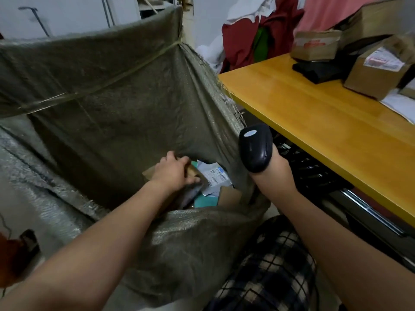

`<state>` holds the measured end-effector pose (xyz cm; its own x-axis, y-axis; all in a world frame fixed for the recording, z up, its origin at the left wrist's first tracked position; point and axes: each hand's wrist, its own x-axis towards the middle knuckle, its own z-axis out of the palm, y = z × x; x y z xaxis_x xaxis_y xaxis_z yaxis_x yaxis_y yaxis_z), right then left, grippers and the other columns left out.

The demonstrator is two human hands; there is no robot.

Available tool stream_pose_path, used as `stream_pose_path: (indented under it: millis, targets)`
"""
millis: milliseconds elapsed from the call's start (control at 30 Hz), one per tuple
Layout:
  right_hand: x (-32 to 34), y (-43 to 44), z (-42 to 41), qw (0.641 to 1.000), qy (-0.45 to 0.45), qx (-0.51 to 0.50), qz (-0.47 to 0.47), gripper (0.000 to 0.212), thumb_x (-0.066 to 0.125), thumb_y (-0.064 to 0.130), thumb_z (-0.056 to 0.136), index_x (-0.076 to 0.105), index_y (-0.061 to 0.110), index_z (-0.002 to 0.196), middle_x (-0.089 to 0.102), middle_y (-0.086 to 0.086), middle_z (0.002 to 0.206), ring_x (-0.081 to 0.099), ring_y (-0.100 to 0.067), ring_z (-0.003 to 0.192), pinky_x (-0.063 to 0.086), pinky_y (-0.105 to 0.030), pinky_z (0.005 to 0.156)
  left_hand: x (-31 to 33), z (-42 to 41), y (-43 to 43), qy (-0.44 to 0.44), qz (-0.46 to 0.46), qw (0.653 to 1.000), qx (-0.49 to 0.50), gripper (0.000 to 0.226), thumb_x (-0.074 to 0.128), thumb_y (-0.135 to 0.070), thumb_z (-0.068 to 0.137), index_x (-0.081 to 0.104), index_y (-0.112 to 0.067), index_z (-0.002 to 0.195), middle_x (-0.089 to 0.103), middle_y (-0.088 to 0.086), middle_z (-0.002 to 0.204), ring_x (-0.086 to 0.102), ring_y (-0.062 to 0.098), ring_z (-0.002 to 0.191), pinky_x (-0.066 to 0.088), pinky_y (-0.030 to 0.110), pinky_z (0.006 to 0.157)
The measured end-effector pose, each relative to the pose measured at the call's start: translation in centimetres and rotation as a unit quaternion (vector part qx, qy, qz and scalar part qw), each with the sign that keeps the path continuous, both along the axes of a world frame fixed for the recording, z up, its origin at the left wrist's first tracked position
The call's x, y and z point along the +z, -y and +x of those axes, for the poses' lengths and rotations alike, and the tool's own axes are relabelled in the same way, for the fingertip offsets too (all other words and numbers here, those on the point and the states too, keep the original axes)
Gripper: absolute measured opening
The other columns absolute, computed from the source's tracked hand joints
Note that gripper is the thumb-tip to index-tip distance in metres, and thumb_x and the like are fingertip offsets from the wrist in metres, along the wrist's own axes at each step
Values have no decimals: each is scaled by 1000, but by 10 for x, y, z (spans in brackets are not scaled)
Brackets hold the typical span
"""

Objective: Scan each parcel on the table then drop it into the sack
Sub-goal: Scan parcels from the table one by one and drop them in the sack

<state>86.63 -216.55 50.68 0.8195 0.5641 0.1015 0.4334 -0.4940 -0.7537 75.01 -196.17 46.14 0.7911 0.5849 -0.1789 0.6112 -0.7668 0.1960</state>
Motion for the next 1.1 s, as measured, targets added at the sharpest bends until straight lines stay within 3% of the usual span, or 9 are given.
stream_pose_path:
  millis: [67, 200, 333, 400, 533, 667, 833, 1000, 1100]
  targets:
    - [-1, -1, 4, 1000, -11, 0, -18, 45, 63, 25, 87, 42, 23, 128, 59, 3, 98, 56, -19, 92, 42, -31, 75, 3, 3, 4, 18, -6, 1000, -13, 64, 57, -60, 85, 47, -23, 136, 29, 18, 147, 36, 37, 129, 34, 43, 106]
    - [1, 8, 7, 999, -36, -36, -8, 48, 64, 21, 84, 45, 19, 129, 59, 1, 93, 59, -22, 91, 46, -32, 72, 26, 13, 26, 162, 25, 985, -60, 49, 58, -45, 90, 54, -18, 130, 38, 11, 144, 38, 31, 129, 34, 40, 107]
    - [13, 49, 11, 991, -14, -112, 78, 29, 74, 18, 80, 55, 22, 101, 56, 8, 85, 54, -12, 86, 37, -22, 72, 55, 31, 62, 257, 17, 957, -130, 38, 58, -37, 92, 56, -19, 125, 44, 5, 135, 40, 26, 125, 34, 39, 105]
    - [22, 78, 14, 986, -4, -144, 88, 23, 76, 21, 78, 57, 19, 91, 60, 5, 79, 60, -17, 84, 37, -23, 66, 67, 47, 90, 280, 8, 945, -168, 38, 58, -35, 92, 55, -18, 126, 45, 5, 134, 40, 25, 126, 34, 38, 105]
    - [44, 149, 15, 971, 13, -208, 117, 16, 76, 23, 77, 60, 20, 75, 64, 0, 67, 66, -25, 73, 48, -31, 62, 80, 84, 160, 283, -21, 923, -258, 39, 56, -38, 94, 54, -19, 127, 45, 3, 133, 40, 24, 124, 36, 38, 102]
    - [68, 218, 2, 951, 60, -270, 140, 18, 76, 20, 77, 59, 18, 73, 59, 6, 64, 56, -6, 63, 40, -12, 52, 87, 115, 230, 289, -54, 897, -330, 38, 56, -36, 93, 53, -18, 127, 45, 3, 133, 41, 25, 124, 36, 36, 102]
    - [75, 304, -5, 923, 45, -348, 155, 19, 75, 20, 79, 59, 21, 70, 63, -5, 58, 64, -23, 54, 51, -30, 56, 96, 141, 320, 282, -100, 867, -399, 40, 55, -36, 94, 50, -20, 130, 43, 1, 133, 39, 21, 123, 33, 28, 96]
    - [74, 366, -14, 884, 25, -411, 220, 15, 73, 13, 82, 61, 14, 73, 58, -8, 51, 58, -20, 41, 50, -32, 45, 107, 167, 395, 280, -145, 838, -444, 50, 58, -39, 93, 43, -22, 137, 39, 0, 138, 38, 20, 129, 34, 30, 102]
    - [70, 392, -18, 849, 3, -436, 300, 13, 70, 11, 83, 62, 12, 74, 57, -6, 51, 58, -24, 46, 49, -33, 50, 120, 179, 434, 289, -172, 815, -472, 56, 56, -41, 94, 36, -27, 144, 28, 2, 149, 30, 24, 137, 34, 38, 109]
